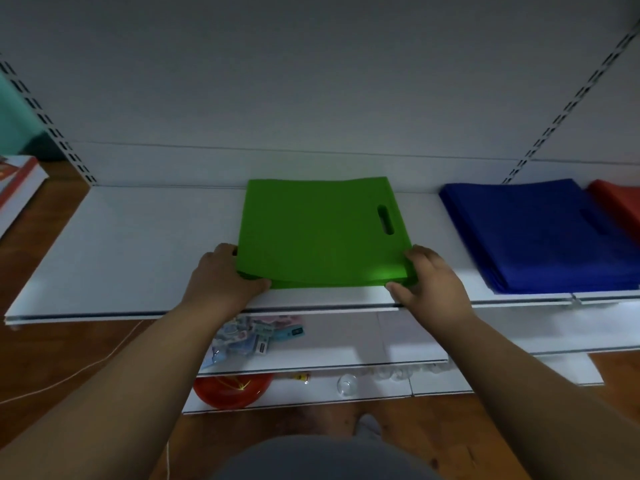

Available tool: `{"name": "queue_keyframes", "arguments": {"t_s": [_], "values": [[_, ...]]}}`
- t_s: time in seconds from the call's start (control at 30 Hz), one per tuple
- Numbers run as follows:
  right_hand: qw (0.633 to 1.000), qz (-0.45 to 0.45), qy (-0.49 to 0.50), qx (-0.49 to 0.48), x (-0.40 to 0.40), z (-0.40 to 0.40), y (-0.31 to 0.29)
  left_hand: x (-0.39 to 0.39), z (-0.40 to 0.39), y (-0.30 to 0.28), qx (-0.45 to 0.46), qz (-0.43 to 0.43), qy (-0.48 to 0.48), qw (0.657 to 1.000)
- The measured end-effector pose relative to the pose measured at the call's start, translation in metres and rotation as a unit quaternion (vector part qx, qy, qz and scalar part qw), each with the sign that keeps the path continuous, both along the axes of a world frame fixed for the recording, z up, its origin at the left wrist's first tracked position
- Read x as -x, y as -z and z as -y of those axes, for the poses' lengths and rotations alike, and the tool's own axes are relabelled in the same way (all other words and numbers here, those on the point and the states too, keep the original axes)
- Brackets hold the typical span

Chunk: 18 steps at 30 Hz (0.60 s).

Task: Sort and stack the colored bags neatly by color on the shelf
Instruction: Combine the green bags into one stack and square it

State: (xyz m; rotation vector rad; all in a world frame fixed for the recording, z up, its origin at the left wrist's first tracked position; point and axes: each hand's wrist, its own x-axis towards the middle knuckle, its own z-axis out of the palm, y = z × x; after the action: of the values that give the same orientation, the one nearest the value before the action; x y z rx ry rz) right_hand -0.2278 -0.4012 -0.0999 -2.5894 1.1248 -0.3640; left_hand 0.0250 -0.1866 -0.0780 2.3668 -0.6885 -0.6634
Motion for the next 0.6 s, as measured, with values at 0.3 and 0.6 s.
{"name": "queue_keyframes", "arguments": {"t_s": [0.3,0.6], "values": [[0.998,0.066,-0.007,-0.016,-0.001,0.003,0.010,0.007,0.004,0.001,0.133,-0.163,-0.097,0.973],[0.981,0.177,0.040,-0.073,-0.003,-0.003,0.009,0.038,0.025,0.001,0.349,-0.471,-0.215,0.781]]}}
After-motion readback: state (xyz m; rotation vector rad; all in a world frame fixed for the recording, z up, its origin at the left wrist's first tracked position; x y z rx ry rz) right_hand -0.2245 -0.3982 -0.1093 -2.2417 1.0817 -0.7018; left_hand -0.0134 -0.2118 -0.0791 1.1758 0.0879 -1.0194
